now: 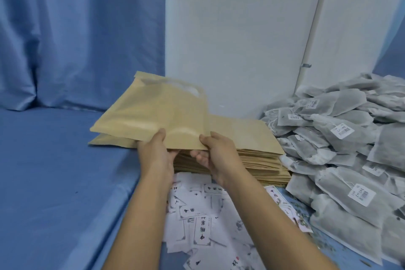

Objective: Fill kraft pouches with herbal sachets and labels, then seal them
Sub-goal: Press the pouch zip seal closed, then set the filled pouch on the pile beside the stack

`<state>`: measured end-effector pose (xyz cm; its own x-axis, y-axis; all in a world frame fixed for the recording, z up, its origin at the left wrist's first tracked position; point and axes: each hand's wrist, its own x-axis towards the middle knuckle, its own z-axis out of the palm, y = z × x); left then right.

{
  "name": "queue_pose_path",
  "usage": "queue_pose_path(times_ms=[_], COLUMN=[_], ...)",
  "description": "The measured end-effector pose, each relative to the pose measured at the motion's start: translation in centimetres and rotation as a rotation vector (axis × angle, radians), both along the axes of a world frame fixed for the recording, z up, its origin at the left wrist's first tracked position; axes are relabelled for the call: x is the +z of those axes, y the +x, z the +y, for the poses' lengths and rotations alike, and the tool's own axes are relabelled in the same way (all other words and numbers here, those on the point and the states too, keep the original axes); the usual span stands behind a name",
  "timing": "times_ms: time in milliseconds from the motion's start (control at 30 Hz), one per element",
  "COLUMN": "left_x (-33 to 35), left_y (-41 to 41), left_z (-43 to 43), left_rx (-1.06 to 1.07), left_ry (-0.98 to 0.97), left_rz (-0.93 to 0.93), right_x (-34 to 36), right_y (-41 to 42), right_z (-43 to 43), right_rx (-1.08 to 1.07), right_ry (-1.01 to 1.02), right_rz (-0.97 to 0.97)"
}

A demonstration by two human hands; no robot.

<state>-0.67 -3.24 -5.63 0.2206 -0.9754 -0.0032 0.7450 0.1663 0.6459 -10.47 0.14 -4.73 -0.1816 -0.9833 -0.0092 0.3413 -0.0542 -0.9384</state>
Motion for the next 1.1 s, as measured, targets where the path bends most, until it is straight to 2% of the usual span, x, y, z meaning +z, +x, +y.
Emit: queue_pose_path(times_ms=[133,300,367,467,533,567,700,833,967,1100], left_x=[1.1,-0.5,-2.0,-4.4,-5.9,-6.6,-7.3,-7.1,-6.1,-2.8], left_y=[6.2,11.6,13.0,13.8,14.2,14.3,14.4,14.2,13.1,10.6], left_z=[-3.6,-9.5,-11.5,-14.2,-16.0,-16.6,-18.1,-17.4,-14.4,-11.0], left_rx=[0.024,0.017,-0.038,-0.064,-0.066,-0.077,-0.122,-0.085,-0.071,-0.035], left_ry=[0.005,0.089,0.180,0.376,0.428,0.434,0.298,0.215,0.216,0.152], left_rz=[0.180,0.252,0.180,-0.027,-0.099,-0.082,0.215,0.308,0.163,0.062], right_x=[2.0,1.6,0.4,-1.6,-2.8,-3.3,-4.6,-5.6,-5.2,-2.5], right_y=[6.9,14.0,15.8,16.7,17.2,17.4,17.8,18.1,18.8,16.9], right_z=[-4.2,-9.7,-12.1,-15.3,-17.0,-17.7,-19.5,-18.6,-16.2,-12.9], right_rx=[0.120,0.073,0.012,-0.049,-0.073,-0.112,-0.165,-0.030,0.102,0.123], right_ry=[-0.030,0.104,0.157,0.225,0.269,0.284,0.252,0.217,0.109,-0.059], right_rz=[-0.087,-0.260,-0.259,-0.227,-0.205,-0.203,-0.237,-0.324,-0.178,0.266])
